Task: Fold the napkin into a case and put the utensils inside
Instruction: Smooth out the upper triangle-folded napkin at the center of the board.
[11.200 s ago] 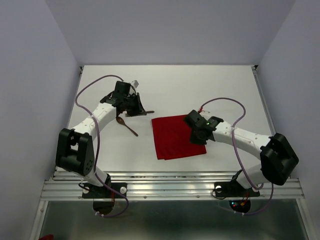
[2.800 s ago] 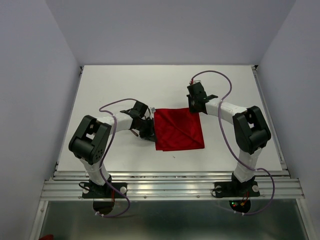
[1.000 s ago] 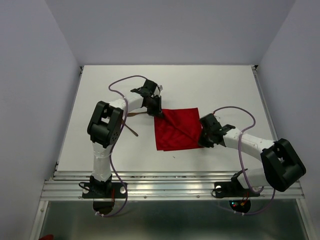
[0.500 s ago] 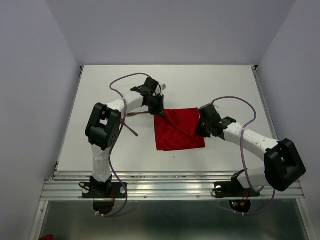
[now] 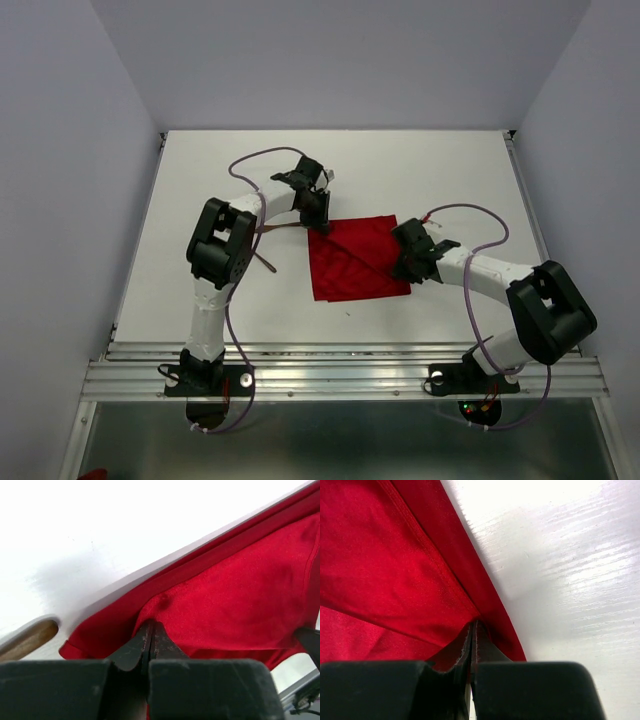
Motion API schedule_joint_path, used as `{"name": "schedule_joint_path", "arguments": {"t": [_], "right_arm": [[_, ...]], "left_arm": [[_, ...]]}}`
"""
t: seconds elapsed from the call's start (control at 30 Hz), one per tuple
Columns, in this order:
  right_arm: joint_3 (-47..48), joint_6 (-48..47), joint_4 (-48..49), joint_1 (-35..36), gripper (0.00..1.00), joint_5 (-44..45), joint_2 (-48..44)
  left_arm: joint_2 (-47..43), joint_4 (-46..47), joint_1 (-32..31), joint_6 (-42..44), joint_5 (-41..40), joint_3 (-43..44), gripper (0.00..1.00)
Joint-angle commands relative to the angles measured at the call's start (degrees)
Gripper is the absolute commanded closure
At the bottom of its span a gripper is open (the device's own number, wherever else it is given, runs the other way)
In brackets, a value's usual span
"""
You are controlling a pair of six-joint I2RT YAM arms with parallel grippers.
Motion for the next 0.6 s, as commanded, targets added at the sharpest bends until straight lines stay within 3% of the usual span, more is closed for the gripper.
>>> {"name": "schedule_joint_path", "arguments": {"t": [0.0, 0.57], "right_arm": [[-2.2, 1.1, 1.3, 0.3, 0.99, 2.4, 0.9], [-2.4, 1.3, 1.6, 0.3, 0.99, 1.2, 1.3]], "left_arm": [[-0.9, -1.0, 0.1, 2.2, -2.7, 2.1, 1.00], [-7.4, -3.6, 1.2, 1.8, -5.5, 3.4, 1.00]]}}
